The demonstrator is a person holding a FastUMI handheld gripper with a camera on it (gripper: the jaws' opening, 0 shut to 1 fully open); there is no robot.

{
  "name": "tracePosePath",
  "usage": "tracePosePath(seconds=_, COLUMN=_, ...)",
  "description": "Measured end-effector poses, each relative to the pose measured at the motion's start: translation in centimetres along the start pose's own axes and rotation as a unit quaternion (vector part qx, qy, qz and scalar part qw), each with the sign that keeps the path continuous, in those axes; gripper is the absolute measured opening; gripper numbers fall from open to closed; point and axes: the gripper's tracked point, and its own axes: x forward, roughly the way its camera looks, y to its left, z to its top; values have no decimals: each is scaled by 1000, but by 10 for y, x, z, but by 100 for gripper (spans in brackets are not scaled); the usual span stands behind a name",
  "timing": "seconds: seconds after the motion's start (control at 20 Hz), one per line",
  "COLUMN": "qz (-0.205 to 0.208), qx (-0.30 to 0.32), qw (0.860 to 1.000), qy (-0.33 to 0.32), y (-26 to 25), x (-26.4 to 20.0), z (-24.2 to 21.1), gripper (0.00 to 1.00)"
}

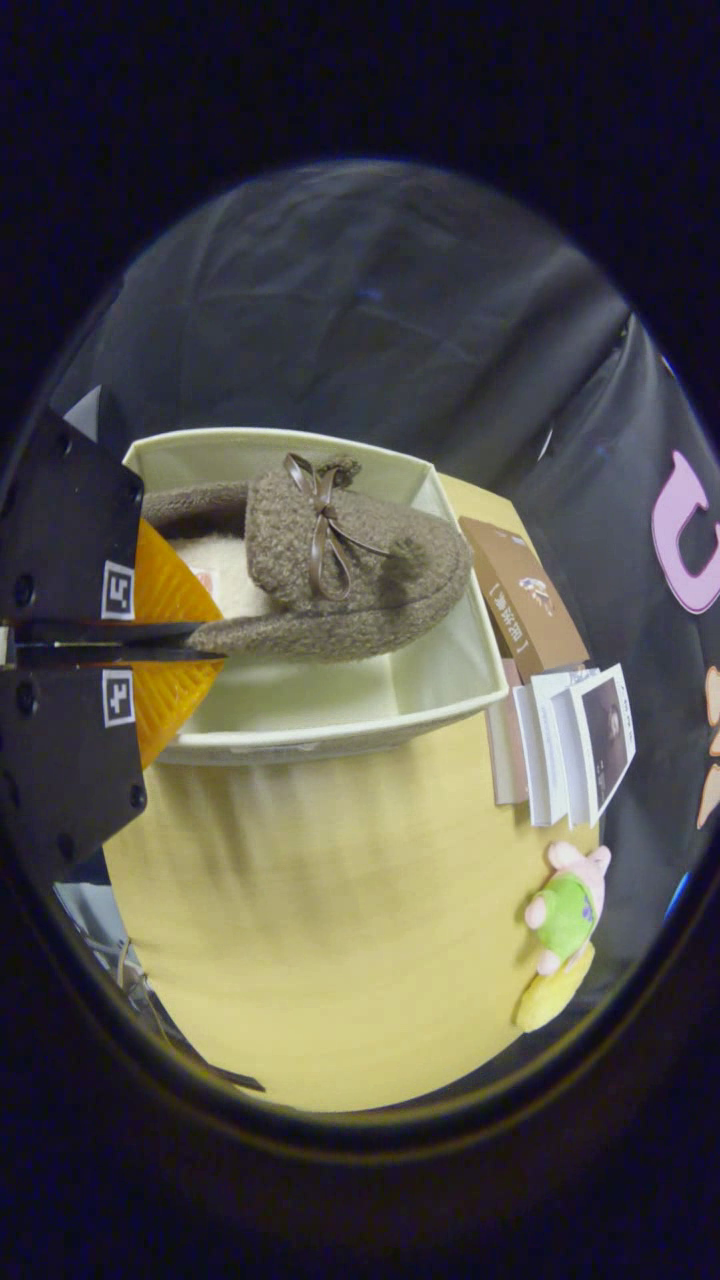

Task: Open the storage box then place both shoes into the box .Put the left shoe in first, then the right shoe, with the right side of both shoes facing outward in a uniform manner.

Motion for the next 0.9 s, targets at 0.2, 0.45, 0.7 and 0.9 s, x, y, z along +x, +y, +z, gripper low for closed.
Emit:
tracePosePath(seconds=0.2, qz=8, qx=16, qw=1000, qy=-10, y=11, x=0, z=2, gripper=33)
tracePosePath(seconds=0.45, qz=76, qx=31, qw=996, qy=-29, y=38, x=-27, z=9, gripper=80)
tracePosePath(seconds=0.7, qz=99, qx=22, qw=991, qy=-90, y=32, x=-67, z=27, gripper=100)
tracePosePath(seconds=0.9, qz=76, qx=1, qw=984, qy=-164, y=-6, x=-95, z=49, gripper=100)
